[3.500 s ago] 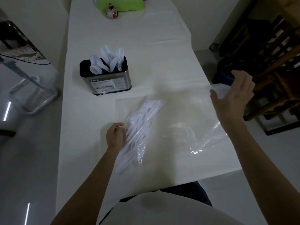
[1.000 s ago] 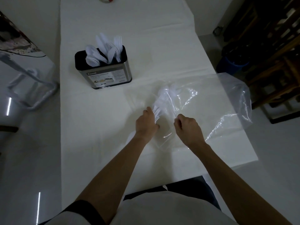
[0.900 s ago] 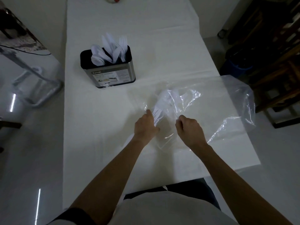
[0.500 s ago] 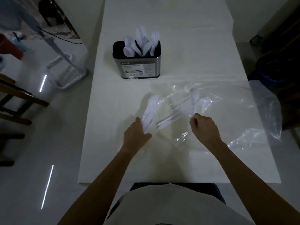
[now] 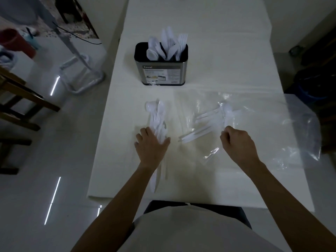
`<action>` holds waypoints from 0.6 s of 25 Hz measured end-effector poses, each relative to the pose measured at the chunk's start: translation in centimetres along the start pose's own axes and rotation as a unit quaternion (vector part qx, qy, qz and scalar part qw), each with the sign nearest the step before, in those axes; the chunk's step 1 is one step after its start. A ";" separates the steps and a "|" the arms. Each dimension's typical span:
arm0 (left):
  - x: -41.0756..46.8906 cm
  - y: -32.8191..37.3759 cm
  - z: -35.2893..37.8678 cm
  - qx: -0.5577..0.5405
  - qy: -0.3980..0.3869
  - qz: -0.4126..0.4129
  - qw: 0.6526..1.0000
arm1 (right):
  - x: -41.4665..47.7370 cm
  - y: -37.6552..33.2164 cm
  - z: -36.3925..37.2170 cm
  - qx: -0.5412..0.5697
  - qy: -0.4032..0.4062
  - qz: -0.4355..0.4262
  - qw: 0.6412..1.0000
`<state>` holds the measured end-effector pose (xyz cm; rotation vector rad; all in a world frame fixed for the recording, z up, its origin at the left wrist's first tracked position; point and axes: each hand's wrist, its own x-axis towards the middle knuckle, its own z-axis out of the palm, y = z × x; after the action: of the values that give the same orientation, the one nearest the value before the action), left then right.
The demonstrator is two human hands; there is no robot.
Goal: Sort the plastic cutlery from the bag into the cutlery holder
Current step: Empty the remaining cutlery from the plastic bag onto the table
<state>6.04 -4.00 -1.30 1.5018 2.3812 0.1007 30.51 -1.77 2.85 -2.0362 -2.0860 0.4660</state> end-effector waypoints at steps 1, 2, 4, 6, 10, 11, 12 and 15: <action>-0.1 0.1 0.1 0.045 0.001 0.009 0.999 | -0.2 0.2 -0.3 -0.006 0.005 -0.004 1.000; -0.2 0.3 0.1 0.061 0.005 0.021 0.998 | -0.4 0.4 -0.7 -0.010 0.008 -0.008 1.000; -0.3 1.1 -0.1 -0.001 0.049 0.086 0.995 | -0.8 0.8 -1.3 -0.014 0.015 -0.010 1.000; -0.3 3.0 -0.4 -0.091 0.075 0.211 0.971 | -1.2 1.1 -1.8 -0.014 0.018 -0.008 1.000; 0.6 8.7 0.2 -0.092 0.012 0.458 0.884 | -2.1 1.4 -2.2 0.001 0.030 0.006 1.000; 0.7 10.2 0.7 -0.068 -0.024 0.481 0.874 | -2.3 1.5 -2.2 0.004 0.037 0.012 0.999; 0.7 11.5 1.3 -0.038 -0.064 0.479 0.874 | -2.4 1.7 -2.2 0.009 0.042 0.018 0.999; 0.2 14.3 3.4 0.068 -0.115 0.414 0.900 | -2.9 2.4 -2.2 0.029 0.056 0.035 0.997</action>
<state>19.38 2.15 -1.34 2.3427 1.4529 -0.0522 33.61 -4.47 4.35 -2.0579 -1.9216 0.4079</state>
